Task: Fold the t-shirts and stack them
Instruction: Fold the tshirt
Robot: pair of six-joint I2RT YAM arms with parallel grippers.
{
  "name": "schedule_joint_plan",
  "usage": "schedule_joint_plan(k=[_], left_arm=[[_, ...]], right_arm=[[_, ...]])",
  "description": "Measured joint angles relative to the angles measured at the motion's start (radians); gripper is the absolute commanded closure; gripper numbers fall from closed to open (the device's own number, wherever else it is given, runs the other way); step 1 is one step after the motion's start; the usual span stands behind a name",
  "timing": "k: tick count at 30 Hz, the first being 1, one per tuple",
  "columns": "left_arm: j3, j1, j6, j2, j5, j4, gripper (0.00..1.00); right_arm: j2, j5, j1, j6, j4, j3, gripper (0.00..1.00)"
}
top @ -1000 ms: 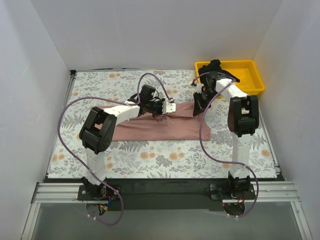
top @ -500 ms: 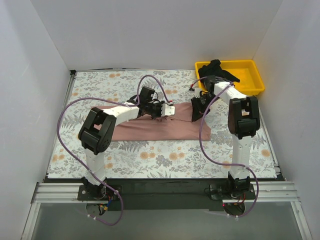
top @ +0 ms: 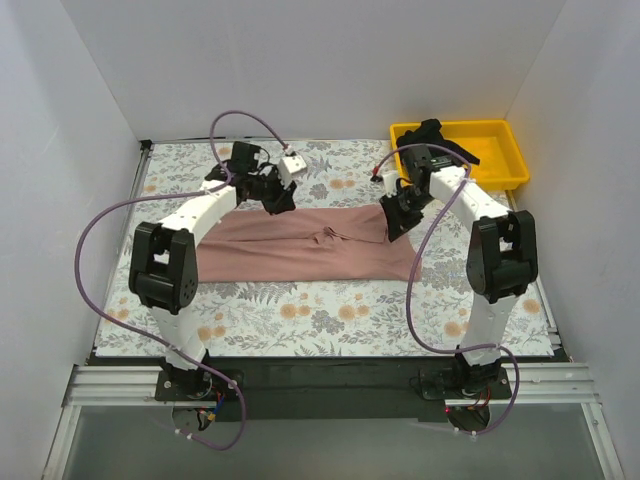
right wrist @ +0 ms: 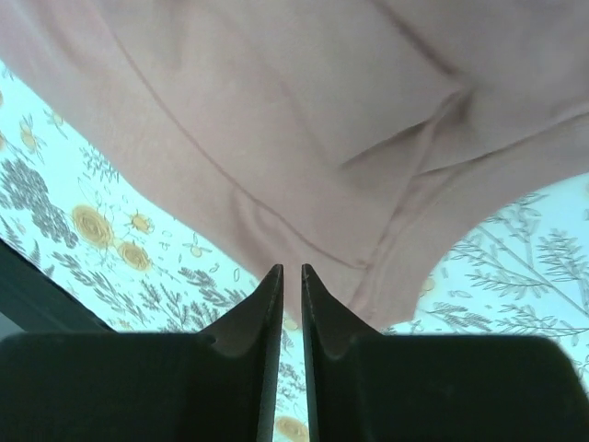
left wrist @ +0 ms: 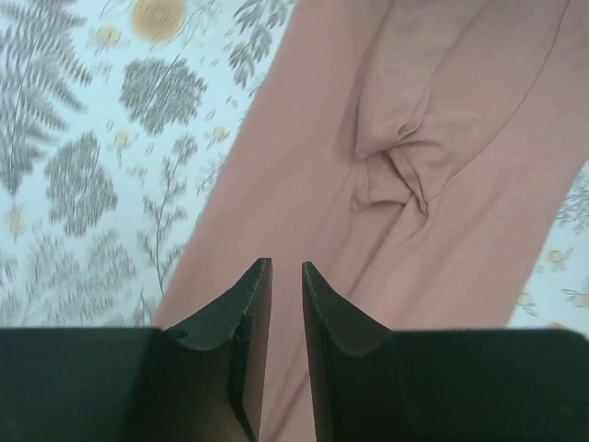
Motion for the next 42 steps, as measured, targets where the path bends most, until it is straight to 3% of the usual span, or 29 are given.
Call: schedule_joint_plan(k=[7, 13, 18, 22, 24, 26, 29, 32, 37, 42], left_arm=[[0.081, 0.217, -0.250, -0.012, 0.050, -0.198, 0.82], [0.032, 0.422, -0.371, -0.047, 0.084, -0.239, 0.82], [-0.068, 0.495, -0.433, -0.111, 0.110, -0.237, 0.82], [-0.077, 0.537, -0.448, -0.113, 0.125, -0.238, 0.82], [-0.077, 0.562, -0.439, -0.113, 0.124, -0.241, 0.82], [-0.077, 0.579, -0.414, -0.113, 0.114, -0.254, 0.82], [-0.077, 0.585, -0.354, -0.113, 0.083, -0.276, 0.82], [-0.077, 0.567, -0.290, -0.113, 0.037, -0.306, 0.83], [-0.112, 0.482, -0.206, -0.113, -0.074, -0.304, 0.85], [-0.134, 0.372, -0.185, -0.108, -0.175, -0.300, 0.86]], right_arm=[[0.003, 0.134, 0.192, -0.026, 0.009, -0.095, 0.85], [0.145, 0.222, 0.222, -0.032, 0.000, -0.051, 0.86], [0.299, 0.271, 0.219, -0.035, -0.099, 0.193, 0.87], [0.505, 0.368, 0.222, -0.064, -0.160, 0.569, 0.87], [0.627, 0.447, 0.222, -0.098, -0.118, 0.799, 0.87], [0.688, 0.535, 0.222, -0.140, 0.043, 0.880, 0.87], [0.642, 0.635, 0.219, -0.198, 0.293, 0.733, 0.86], [0.562, 0.657, 0.216, -0.224, 0.426, 0.575, 0.85], [0.426, 0.644, 0.206, -0.225, 0.462, 0.425, 0.79], [0.296, 0.581, 0.195, -0.192, 0.435, 0.409, 0.71]])
